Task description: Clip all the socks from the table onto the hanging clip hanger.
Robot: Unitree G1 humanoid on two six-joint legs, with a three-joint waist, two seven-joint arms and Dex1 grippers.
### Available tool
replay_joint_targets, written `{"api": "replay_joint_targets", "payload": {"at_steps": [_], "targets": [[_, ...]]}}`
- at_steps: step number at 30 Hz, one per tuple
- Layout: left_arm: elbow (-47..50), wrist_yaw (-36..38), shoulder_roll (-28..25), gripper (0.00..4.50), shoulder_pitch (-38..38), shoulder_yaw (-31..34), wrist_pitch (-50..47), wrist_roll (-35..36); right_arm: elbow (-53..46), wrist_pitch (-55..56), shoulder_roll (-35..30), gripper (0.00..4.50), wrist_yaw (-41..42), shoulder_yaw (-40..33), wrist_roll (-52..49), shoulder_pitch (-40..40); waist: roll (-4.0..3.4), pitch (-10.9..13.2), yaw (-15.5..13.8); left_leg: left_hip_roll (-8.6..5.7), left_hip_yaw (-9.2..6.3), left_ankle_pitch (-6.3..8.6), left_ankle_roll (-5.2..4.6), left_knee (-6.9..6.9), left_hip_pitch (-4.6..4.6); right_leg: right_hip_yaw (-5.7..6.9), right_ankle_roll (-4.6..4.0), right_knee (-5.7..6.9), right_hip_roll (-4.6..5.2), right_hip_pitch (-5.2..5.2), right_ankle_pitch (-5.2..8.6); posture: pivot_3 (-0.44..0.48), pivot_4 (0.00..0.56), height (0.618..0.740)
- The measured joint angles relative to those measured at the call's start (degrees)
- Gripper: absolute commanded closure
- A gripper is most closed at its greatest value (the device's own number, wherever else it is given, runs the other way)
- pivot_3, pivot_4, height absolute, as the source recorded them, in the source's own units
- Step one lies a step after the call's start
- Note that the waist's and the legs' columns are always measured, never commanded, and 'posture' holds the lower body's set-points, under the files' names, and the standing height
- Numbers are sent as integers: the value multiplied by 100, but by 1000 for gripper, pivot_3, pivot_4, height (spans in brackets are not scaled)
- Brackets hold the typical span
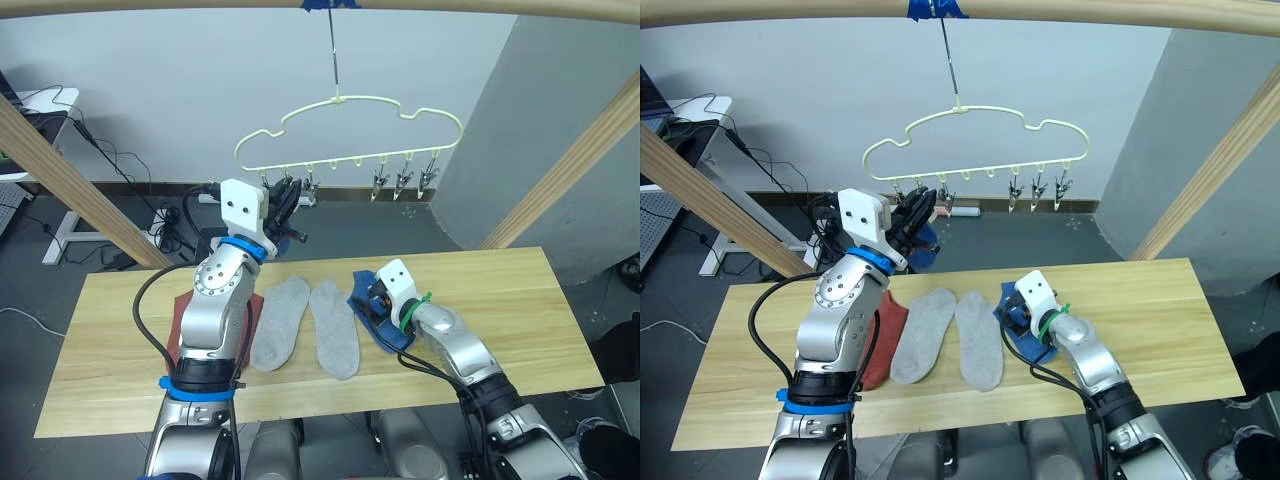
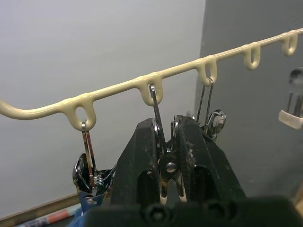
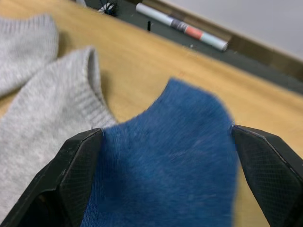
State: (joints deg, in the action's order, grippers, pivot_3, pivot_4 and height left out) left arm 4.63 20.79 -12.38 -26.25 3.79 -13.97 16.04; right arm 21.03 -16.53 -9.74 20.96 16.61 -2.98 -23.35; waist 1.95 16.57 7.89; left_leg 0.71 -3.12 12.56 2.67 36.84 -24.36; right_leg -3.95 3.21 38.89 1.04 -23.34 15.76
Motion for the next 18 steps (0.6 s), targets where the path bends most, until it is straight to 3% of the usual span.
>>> {"api": "replay_joint_targets", "payload": {"at_steps": [12, 18], "targets": [[409, 180, -196, 4247, -130, 103, -840, 578, 639, 167, 382, 4465, 60, -450, -60, -278, -2, 5, -18, 3, -3, 0, 0, 4, 0, 0, 1, 3, 2, 2, -1, -159, 311, 740], [450, 268, -353, 4247, -171, 145, -1077, 794, 326, -37, 345, 4500, 280, -639, -162, -40, -3, 6, -22, 3, -4, 0, 0, 0, 0, 1, 1, 2, 2, 2, -1, -162, 305, 740]]}}
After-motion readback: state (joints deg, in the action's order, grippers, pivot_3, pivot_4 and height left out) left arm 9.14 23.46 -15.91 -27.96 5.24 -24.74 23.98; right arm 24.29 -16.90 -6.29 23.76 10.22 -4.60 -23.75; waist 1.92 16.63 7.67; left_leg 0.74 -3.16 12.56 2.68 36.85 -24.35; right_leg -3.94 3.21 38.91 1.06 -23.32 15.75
